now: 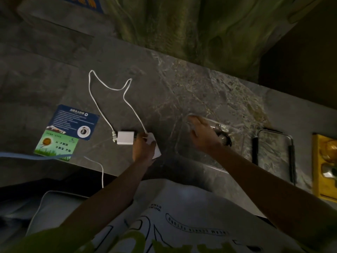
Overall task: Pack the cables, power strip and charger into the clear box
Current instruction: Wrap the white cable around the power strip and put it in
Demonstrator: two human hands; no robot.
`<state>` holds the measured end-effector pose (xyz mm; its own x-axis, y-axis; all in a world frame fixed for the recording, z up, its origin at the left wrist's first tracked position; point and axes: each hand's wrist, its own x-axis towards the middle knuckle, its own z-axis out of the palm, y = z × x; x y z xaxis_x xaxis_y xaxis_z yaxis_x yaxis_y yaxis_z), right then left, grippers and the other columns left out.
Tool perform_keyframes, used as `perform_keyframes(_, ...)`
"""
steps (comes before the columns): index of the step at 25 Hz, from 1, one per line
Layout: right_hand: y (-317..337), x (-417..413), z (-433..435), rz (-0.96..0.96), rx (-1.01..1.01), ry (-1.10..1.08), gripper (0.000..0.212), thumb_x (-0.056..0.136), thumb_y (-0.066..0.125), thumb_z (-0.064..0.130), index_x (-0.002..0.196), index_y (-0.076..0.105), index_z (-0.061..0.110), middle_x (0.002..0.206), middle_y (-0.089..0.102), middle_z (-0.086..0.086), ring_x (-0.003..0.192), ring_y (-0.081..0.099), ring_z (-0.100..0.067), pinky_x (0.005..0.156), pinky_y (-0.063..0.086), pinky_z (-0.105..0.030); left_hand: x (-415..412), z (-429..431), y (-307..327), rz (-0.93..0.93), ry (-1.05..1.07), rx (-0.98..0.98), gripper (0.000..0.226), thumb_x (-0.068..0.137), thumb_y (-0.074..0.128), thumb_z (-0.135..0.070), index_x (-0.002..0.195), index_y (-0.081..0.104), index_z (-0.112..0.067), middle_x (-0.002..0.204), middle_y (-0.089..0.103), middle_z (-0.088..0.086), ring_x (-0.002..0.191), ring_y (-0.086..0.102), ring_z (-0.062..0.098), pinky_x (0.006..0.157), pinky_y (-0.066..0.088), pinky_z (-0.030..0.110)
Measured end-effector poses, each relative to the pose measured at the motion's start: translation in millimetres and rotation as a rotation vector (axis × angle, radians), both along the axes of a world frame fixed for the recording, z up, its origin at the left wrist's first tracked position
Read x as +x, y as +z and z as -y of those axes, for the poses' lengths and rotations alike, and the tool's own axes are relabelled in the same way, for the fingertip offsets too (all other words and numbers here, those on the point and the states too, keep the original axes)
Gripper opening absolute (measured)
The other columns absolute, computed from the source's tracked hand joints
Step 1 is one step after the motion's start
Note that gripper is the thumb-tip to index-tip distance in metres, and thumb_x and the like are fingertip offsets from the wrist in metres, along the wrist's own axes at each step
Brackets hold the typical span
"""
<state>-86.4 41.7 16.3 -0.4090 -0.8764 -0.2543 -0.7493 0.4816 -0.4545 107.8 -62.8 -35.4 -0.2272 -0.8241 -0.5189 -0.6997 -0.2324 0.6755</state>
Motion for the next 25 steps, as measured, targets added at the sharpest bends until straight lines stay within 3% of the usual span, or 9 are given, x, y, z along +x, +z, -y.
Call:
perform_keyframes(3, -10.0, 12.6, 13.7, -0.026, 0.113, 0.087, 0.056, 0.087, 0.055, 0.016, 0.141, 0.04, 0.011, 0.148, 0.037, -0.016, 0.133, 0.04, -0.035, 0.107, 0.038, -0.046, 9.4, -2.6, -10.9, 0.084, -0.015, 0.09, 0.066, 0.073, 0.08, -0.025, 0.127, 0.047, -0.007, 0.126, 0.05, 0.016, 0.116, 0.051, 0.035, 0.092, 0.045, 0.042)
perform_keyframes(8, -15.5, 24.1, 12.2, -0.092, 0.203, 0.18, 0.049, 0.093, 0.052, 0.027, 0.14, 0.045, 0.013, 0.157, 0.023, -0.014, 0.141, 0.029, -0.034, 0.113, 0.03, -0.045, 4.7, -11.6, -17.8, 0.099, 0.027, 0.147, 0.093, 0.065, 0.086, -0.03, 0.138, 0.034, -0.008, 0.138, 0.041, 0.016, 0.127, 0.043, 0.037, 0.101, 0.042, 0.048)
perform_keyframes(15, -9.7, 29.3, 9.7, -0.061, 0.25, 0.141, 0.051, 0.093, 0.047, 0.03, 0.143, 0.039, 0.023, 0.162, 0.007, -0.006, 0.141, 0.028, -0.037, 0.111, 0.032, -0.049, -2.5, -12.2, -18.5, 0.177, 0.004, 0.187, 0.092, 0.064, 0.086, -0.03, 0.136, 0.035, -0.006, 0.138, 0.039, 0.016, 0.125, 0.047, 0.038, 0.099, 0.042, 0.047)
perform_keyframes(20, -9.5, 30.9, 9.2, -0.04, 0.268, 0.117, 0.05, 0.093, 0.046, 0.027, 0.143, 0.038, 0.024, 0.163, 0.003, -0.003, 0.141, 0.027, -0.04, 0.109, 0.033, -0.05, 10.9, -5.9, -26.6, 0.129, -0.071, 0.219, 0.089, 0.062, 0.084, -0.025, 0.138, 0.041, -0.006, 0.137, 0.046, 0.018, 0.126, 0.046, 0.035, 0.103, 0.043, 0.042)
perform_keyframes(22, -11.4, 29.4, 8.6, -0.061, 0.272, 0.129, 0.048, 0.094, 0.046, 0.029, 0.141, 0.04, 0.023, 0.162, 0.006, -0.006, 0.141, 0.026, -0.04, 0.11, 0.031, -0.049, 16.3, -4.8, -25.1, 0.059, 0.0, 0.246, 0.083, 0.066, 0.077, -0.022, 0.139, 0.039, -0.013, 0.129, 0.054, 0.016, 0.116, 0.055, 0.036, 0.092, 0.051, 0.043)
perform_keyframes(25, -12.7, 28.2, 10.6, -0.051, 0.273, 0.141, 0.047, 0.09, 0.047, 0.033, 0.135, 0.048, 0.021, 0.16, 0.014, -0.012, 0.141, 0.029, -0.038, 0.111, 0.031, -0.047, 17.5, 0.8, -10.8, -0.042, 0.089, 0.364, 0.062, 0.072, 0.071, -0.011, 0.125, 0.039, -0.011, 0.107, 0.055, 0.012, 0.085, 0.06, 0.031, 0.059, 0.053, 0.036)
